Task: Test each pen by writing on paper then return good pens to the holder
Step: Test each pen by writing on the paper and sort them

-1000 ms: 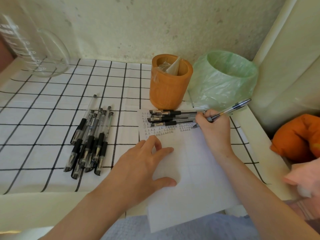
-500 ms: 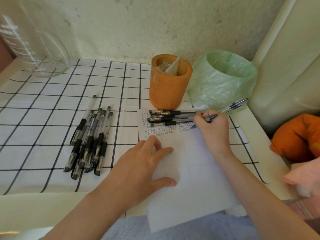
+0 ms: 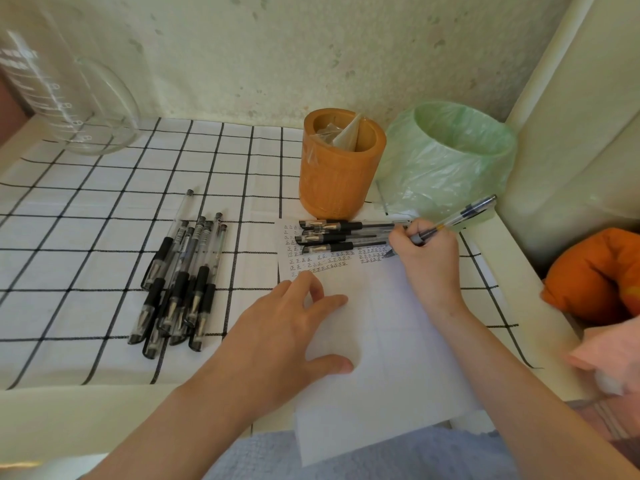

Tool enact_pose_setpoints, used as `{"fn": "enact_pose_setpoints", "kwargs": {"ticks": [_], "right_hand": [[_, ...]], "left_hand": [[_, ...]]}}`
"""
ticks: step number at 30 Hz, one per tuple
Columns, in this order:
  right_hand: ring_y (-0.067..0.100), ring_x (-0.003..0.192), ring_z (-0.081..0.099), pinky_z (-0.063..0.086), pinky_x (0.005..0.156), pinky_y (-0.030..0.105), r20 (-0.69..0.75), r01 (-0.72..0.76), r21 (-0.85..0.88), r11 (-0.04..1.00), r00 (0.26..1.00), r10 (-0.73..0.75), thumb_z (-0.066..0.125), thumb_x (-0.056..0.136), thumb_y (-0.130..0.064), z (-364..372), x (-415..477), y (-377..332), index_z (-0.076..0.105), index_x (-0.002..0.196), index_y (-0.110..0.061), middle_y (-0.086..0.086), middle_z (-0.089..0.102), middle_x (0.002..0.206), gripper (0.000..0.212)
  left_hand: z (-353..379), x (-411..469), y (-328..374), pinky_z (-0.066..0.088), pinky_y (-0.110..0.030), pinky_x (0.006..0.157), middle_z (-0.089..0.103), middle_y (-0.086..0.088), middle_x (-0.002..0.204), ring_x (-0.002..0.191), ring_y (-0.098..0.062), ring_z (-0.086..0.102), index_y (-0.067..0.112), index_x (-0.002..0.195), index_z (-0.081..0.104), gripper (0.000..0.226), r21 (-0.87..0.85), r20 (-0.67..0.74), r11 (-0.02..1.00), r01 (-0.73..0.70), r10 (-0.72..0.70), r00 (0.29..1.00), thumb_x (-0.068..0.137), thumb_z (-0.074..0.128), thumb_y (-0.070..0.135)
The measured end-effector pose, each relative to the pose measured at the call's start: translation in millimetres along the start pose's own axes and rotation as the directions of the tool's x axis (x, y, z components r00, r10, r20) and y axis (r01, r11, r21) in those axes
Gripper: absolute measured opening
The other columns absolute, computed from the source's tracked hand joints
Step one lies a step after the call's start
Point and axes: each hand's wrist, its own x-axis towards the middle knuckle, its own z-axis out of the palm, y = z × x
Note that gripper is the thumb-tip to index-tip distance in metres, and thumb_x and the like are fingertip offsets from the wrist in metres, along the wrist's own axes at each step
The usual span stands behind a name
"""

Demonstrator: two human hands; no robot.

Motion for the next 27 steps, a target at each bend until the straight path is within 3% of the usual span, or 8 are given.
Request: {"fn": "enact_pose_setpoints", "kwargs": {"ticks": [27], "right_hand": [[0.010,0.055,0.016,0.020,0.050,0.022,0.018,-0.013,-0.007,1.000,1.000,0.013,0.056,0.080,0.003,-0.4,-0.3,1.9,0.024,0.053,-0.019,-0.008,0.018,0.048,0.048]], "left_hand": [[-0.4,0.5,0.7,0.027,-0.014,0.079,0.023,0.018,0.122,0.106,-0.001,0.033,0.043,0.140,0.020,0.075,0.005,0.011,1.000,0.006,-0.006,1.000,0.075,0.044,0.070]]}}
